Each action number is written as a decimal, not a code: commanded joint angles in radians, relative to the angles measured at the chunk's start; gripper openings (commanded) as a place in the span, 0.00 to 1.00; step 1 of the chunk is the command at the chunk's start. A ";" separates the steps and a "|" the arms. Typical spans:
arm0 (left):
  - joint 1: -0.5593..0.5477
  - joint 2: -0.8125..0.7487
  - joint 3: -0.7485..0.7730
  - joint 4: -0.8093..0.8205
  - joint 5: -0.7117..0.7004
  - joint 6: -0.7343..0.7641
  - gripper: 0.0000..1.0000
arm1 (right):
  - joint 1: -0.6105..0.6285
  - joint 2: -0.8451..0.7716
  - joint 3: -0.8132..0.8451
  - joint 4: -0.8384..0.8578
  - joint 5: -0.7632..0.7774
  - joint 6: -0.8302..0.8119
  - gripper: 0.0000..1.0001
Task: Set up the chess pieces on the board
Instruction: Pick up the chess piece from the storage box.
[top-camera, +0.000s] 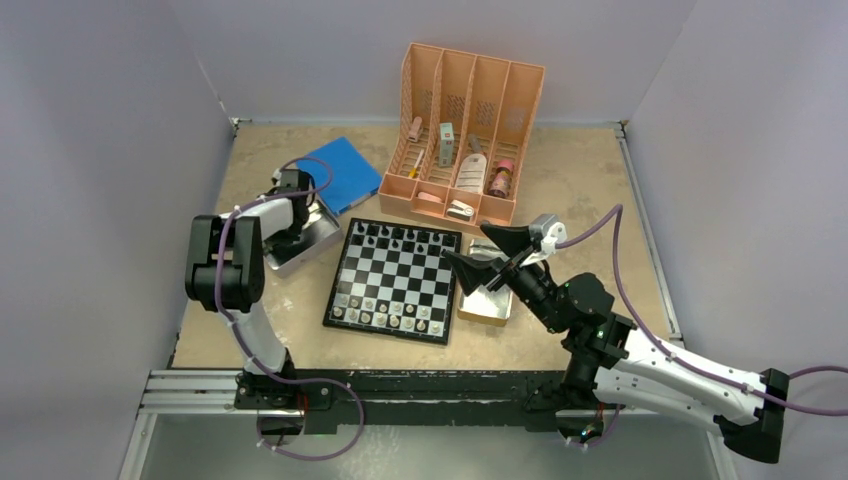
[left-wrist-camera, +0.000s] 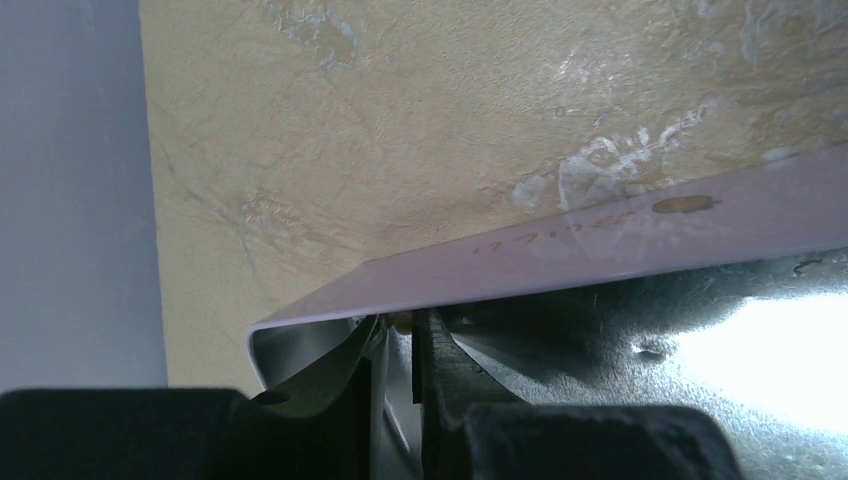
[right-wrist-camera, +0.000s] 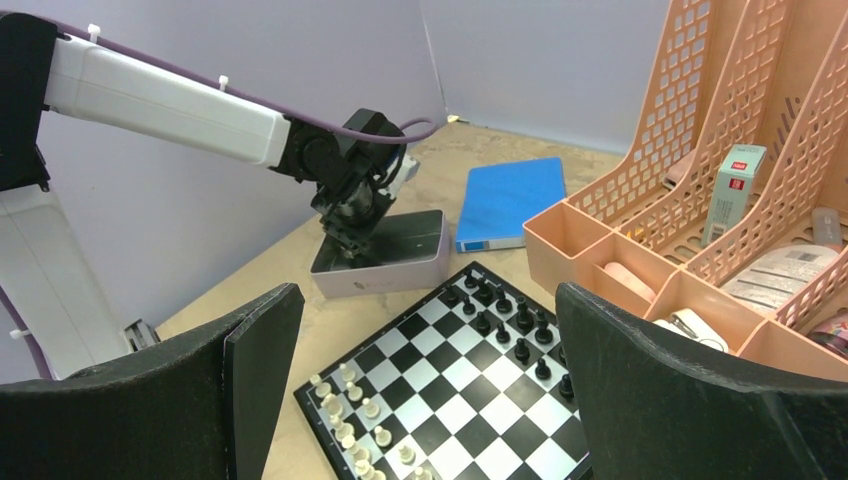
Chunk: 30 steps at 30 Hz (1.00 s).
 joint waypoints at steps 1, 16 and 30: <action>-0.019 0.024 0.018 -0.002 -0.050 0.017 0.16 | 0.001 -0.017 0.005 0.058 -0.009 -0.016 0.99; -0.033 0.000 -0.003 0.025 -0.020 0.017 0.14 | 0.002 -0.029 0.001 0.056 -0.006 -0.018 0.99; -0.033 -0.021 -0.001 0.021 0.004 -0.009 0.15 | 0.002 -0.031 0.002 0.057 -0.006 -0.020 0.99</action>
